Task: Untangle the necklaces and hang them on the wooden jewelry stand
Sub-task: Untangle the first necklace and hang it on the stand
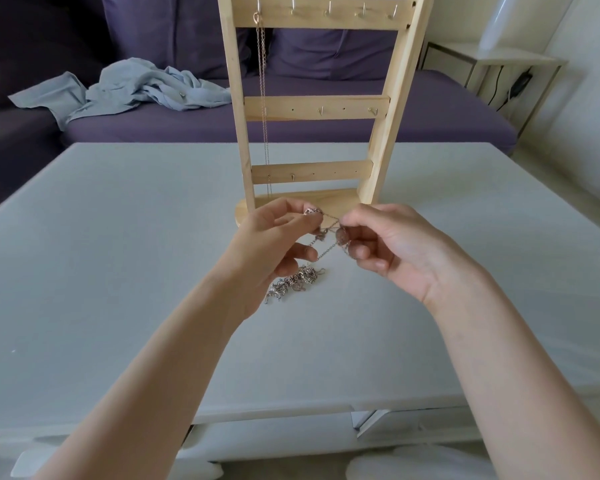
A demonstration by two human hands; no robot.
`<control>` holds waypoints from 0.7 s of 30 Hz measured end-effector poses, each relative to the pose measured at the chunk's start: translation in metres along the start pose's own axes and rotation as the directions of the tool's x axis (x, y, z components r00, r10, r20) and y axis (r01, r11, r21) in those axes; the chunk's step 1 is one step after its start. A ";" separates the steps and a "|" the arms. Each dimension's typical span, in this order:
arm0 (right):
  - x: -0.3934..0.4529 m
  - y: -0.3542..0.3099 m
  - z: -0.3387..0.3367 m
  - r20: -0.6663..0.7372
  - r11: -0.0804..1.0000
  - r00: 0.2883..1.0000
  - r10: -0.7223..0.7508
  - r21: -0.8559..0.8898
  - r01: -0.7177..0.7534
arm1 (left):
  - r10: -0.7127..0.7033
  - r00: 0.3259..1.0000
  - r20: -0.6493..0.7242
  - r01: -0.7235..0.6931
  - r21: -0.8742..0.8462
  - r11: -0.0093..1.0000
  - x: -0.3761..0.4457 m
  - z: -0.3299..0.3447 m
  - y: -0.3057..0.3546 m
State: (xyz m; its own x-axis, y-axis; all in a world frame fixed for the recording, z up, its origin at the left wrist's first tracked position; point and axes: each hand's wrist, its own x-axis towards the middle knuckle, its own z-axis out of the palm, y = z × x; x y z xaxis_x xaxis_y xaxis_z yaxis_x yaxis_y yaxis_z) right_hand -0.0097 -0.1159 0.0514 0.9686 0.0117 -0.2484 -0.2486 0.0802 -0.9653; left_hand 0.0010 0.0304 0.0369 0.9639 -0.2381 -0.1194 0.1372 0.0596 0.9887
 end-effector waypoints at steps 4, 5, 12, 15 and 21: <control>0.001 0.002 0.001 0.039 1.000 0.999 -0.013 -0.009 0.013 | -0.046 0.998 -0.043 0.041 -0.106 0.994 0.001 -0.002 0.001; 0.001 0.002 0.001 0.041 1.000 0.999 -0.018 -0.022 0.019 | -0.056 0.997 -0.045 0.049 -0.140 0.989 0.002 -0.002 0.001; 0.001 0.005 0.001 0.010 0.980 0.998 -0.055 -0.193 0.056 | -0.081 0.994 -0.080 0.068 -0.147 0.987 0.004 -0.005 0.000; 0.001 0.004 -0.003 0.005 0.979 0.998 -0.070 -0.191 0.069 | -0.108 0.992 -0.060 0.105 -0.050 0.993 0.004 -0.008 0.000; 0.003 0.006 -0.006 -0.045 0.975 0.997 -0.069 -0.213 0.058 | -0.188 0.978 0.091 0.163 0.223 0.961 0.003 -0.008 -0.005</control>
State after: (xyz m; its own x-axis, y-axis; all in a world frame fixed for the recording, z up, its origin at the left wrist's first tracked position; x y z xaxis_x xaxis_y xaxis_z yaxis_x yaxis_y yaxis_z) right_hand -0.0087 -0.1218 0.0442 0.9820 -0.0383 -0.1847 -0.1882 -0.1330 -0.9731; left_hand 0.0055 0.0374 0.0307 0.8961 -0.3326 -0.2940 0.2385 -0.1979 0.9508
